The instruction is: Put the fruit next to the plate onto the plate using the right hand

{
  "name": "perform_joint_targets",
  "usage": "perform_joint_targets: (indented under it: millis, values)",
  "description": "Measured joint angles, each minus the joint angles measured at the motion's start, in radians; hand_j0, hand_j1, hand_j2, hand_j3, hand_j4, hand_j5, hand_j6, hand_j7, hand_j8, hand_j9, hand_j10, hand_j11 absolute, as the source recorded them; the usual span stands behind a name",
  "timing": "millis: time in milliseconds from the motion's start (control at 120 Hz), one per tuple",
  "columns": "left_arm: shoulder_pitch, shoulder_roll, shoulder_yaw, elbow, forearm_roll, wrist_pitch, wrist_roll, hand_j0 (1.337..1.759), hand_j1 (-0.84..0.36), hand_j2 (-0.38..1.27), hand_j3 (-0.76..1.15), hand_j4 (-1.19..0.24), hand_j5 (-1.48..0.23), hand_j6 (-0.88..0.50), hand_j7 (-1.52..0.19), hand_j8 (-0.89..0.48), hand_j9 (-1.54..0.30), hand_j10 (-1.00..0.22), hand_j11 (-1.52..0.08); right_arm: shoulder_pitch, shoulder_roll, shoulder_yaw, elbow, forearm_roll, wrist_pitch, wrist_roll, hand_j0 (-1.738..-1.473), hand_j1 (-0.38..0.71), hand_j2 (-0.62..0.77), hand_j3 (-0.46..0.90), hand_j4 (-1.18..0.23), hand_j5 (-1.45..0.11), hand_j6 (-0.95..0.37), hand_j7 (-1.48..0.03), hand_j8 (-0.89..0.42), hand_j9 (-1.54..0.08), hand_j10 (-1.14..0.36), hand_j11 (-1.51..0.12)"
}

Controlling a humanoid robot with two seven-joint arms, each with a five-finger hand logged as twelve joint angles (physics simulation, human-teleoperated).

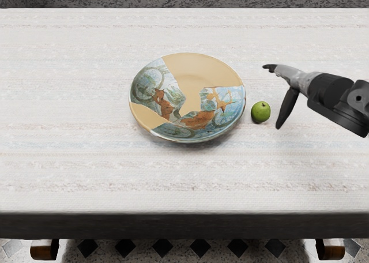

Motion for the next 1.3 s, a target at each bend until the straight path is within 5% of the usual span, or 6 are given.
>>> perform_joint_targets:
  millis: [817, 1300]
  values:
    - [0.0, 0.0, 0.0, 0.0, 0.0, 0.0, 0.0, 1.658, 0.32, 0.0, 0.0, -0.02, -0.03, -0.02, -0.03, -0.02, -0.03, -0.02, -0.03, -0.082, 0.149, -0.024, -0.124, -0.172, -0.084, 0.0, -1.658, -0.27, -0.01, 0.0, -0.07, -0.09, -0.07, -0.09, -0.07, -0.09, -0.07, -0.09]
    - [0.0, 0.0, 0.0, 0.0, 0.0, 0.0, 0.0, 1.658, 0.32, 0.0, 0.0, -0.02, -0.03, -0.02, -0.03, -0.02, -0.03, -0.02, -0.03, -0.14, 0.176, -0.022, -0.132, -0.233, -0.178, 0.0, -1.658, -0.21, -0.02, 0.0, -0.12, -0.15, -0.12, -0.15, -0.12, -0.15, -0.12, -0.15]
